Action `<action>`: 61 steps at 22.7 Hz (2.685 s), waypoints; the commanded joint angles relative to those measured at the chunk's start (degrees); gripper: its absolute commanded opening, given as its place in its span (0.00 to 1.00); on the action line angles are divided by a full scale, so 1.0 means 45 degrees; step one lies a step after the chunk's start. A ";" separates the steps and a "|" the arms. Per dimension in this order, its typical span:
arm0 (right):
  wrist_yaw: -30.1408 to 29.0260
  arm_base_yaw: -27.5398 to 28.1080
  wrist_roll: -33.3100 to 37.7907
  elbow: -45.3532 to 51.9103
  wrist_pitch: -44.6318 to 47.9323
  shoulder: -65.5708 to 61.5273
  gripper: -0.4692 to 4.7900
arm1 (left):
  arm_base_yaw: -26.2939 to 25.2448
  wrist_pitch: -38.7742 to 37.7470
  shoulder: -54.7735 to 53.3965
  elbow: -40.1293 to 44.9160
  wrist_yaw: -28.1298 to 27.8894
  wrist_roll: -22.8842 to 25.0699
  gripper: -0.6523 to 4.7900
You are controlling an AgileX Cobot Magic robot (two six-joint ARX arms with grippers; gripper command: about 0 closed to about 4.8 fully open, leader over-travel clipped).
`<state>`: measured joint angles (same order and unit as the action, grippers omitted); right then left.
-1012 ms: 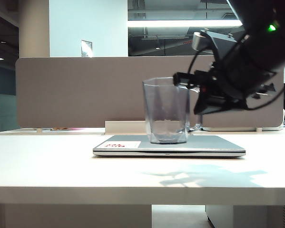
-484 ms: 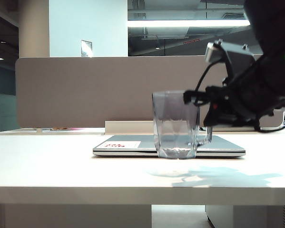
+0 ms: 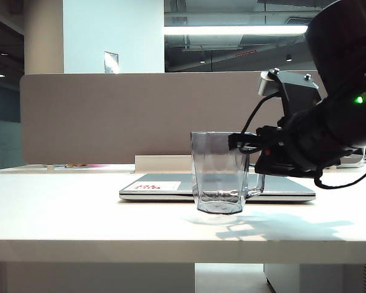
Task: Pick up the water cup and place it on the side of the laptop close to you.
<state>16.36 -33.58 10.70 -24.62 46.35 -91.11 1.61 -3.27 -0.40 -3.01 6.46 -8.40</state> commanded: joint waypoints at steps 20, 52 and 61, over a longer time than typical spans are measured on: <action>-0.0665 0.0685 -0.0330 -0.0049 0.0257 -0.0748 0.13 | 0.0019 0.0126 -0.0005 -0.0019 -0.0044 0.0102 0.11; -0.0758 0.0350 -0.0340 -0.0029 -0.3803 0.2390 0.30 | 0.0019 0.0121 -0.0005 -0.0019 -0.0039 0.0097 0.11; 0.0767 0.0403 -0.0826 0.0272 -0.6649 0.5765 0.12 | 0.0019 -0.0219 -0.0010 -0.0019 -0.0039 0.0097 0.11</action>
<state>17.74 -31.94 8.29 -24.08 16.78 -66.94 1.61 -4.23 -0.40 -3.01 6.35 -8.40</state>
